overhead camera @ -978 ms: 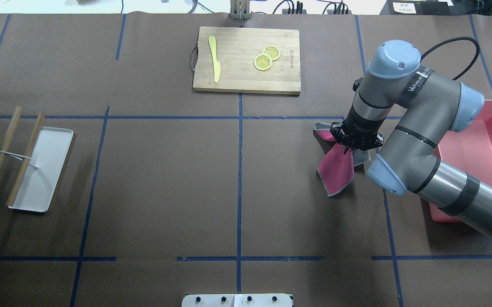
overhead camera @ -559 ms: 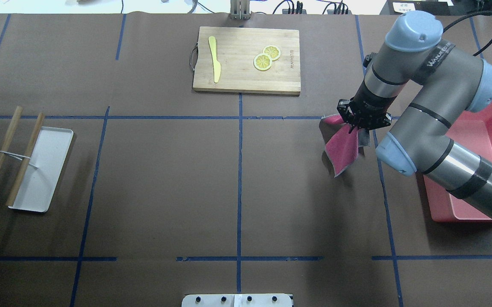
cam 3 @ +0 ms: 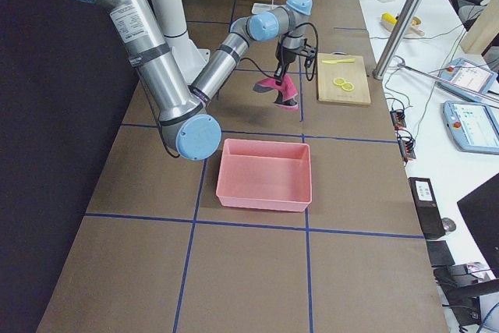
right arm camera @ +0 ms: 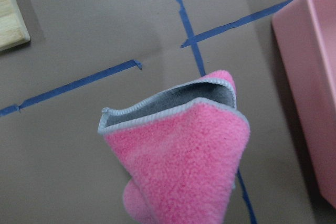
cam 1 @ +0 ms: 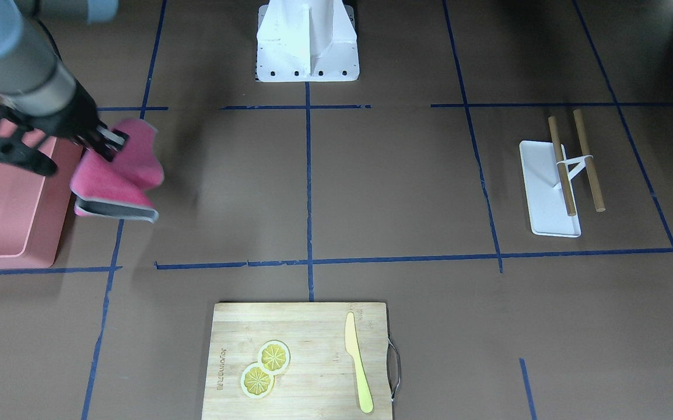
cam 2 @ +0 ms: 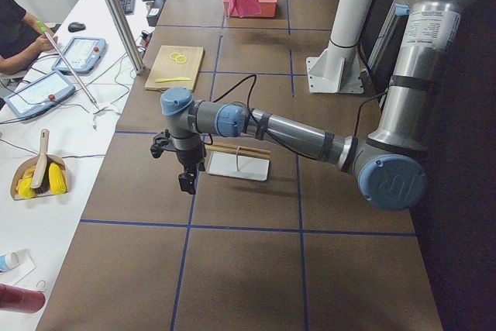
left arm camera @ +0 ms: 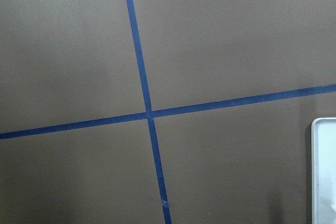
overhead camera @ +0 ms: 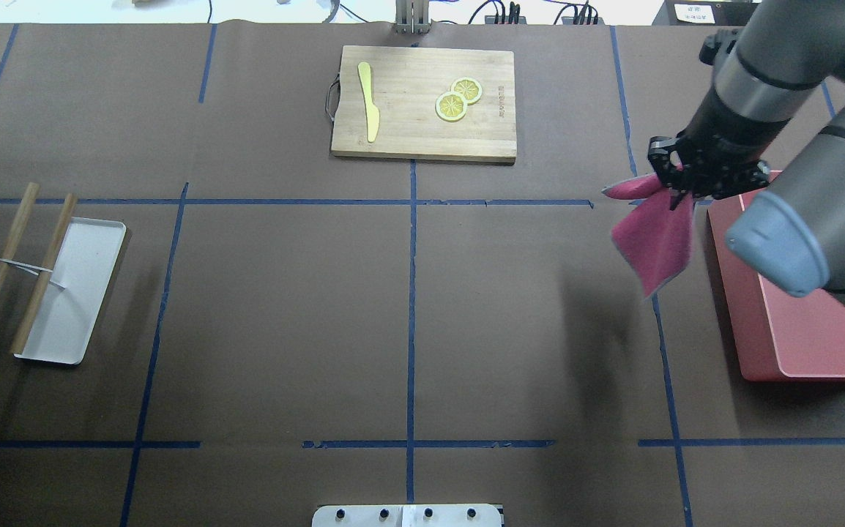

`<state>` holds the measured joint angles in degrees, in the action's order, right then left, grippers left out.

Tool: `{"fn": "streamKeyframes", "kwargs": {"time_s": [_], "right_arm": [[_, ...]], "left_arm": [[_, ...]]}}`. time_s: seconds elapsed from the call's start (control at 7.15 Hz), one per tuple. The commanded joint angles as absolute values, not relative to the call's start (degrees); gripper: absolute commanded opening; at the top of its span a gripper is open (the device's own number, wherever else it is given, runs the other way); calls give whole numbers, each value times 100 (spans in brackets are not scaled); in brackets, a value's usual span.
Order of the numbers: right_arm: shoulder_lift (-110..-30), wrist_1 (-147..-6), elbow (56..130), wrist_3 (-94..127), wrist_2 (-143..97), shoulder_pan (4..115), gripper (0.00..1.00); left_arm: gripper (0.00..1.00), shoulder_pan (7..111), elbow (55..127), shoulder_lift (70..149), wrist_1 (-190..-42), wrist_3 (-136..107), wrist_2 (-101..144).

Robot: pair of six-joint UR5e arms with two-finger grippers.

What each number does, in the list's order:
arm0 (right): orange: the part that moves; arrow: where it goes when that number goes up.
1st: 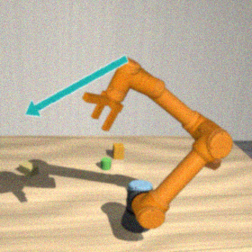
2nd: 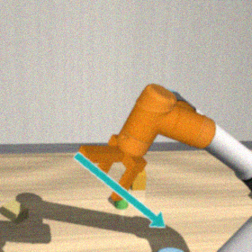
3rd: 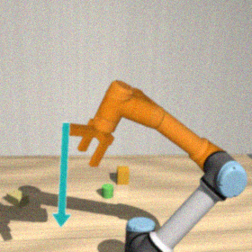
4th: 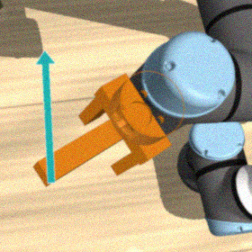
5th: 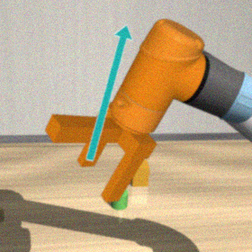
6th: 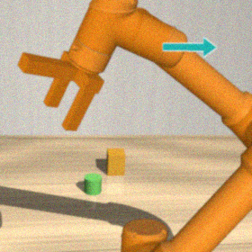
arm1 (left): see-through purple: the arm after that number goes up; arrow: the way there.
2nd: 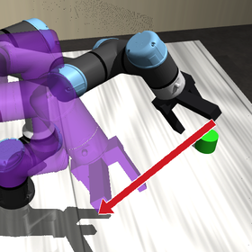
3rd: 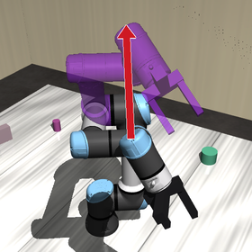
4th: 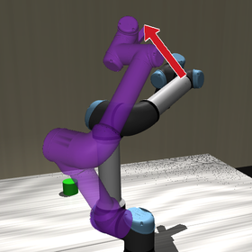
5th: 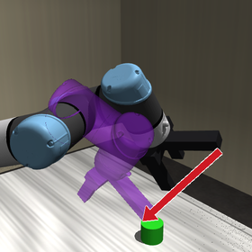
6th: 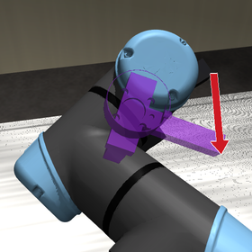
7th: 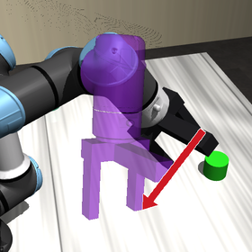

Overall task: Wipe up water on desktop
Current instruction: 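Carry the cloth into the pink bin with the right gripper and release it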

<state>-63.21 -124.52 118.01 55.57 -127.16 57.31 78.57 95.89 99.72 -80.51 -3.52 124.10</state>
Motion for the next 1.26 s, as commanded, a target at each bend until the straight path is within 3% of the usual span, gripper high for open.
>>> {"fn": "streamKeyframes", "kwargs": {"time_s": [0.0, 0.42, 0.7, 0.98, 1.12], "right_arm": [[-6964, -13052, 12208, 3535, -12700, 6502, 0], [-7942, -12834, 11832, 1015, -13006, 7662, 0], [-8533, -11494, 11419, 1080, -13121, 7682, 1], [-8534, -11426, 11364, 1090, -13166, 7682, 4], [-8508, -11408, 11356, 1064, -13166, 7682, 67]], "left_arm": [[100, 7857, 9589, 9941, -8051, -343, 12410], [100, 8086, 9580, 9661, -8138, 49, 12857], [100, 8322, 9266, 9624, -8156, 647, 12867], [100, 8664, 8914, 9528, -8156, 1350, 12867], [100, 8823, 8712, 9501, -8235, 1615, 12867]]}}
